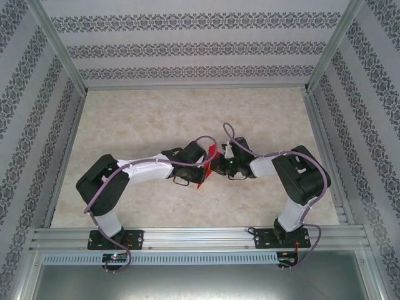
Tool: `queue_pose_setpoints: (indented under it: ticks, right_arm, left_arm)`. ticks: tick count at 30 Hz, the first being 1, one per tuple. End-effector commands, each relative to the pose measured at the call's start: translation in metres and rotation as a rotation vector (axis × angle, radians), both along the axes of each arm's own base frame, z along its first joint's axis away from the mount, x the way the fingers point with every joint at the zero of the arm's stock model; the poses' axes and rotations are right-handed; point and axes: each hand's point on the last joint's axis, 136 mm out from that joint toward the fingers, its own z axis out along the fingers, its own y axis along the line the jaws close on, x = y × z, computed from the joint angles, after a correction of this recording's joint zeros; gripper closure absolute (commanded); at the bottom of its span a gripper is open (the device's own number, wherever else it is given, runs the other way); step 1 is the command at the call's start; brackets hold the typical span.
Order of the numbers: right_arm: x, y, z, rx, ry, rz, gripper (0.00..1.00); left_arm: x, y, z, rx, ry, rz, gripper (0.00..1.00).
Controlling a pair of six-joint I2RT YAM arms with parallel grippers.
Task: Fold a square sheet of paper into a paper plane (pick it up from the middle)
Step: Fold the wing for the fifth time at the center of the table.
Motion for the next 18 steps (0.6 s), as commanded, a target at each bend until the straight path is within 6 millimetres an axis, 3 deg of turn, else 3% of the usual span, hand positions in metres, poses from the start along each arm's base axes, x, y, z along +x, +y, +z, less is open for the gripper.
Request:
queue_pose_setpoints:
  ticks: [1, 18]
  right_arm:
    - [-0.026, -0.027, -0.05, -0.146, 0.146, -0.035, 0.95]
    - [-0.028, -0.031, -0.051, -0.153, 0.153, -0.036, 0.96]
  left_arm:
    - [-0.002, -0.001, -0.008, -0.012, 0.023, -0.008, 0.93]
    - [-0.01, -0.004, -0.036, -0.024, 0.088, -0.016, 0.93]
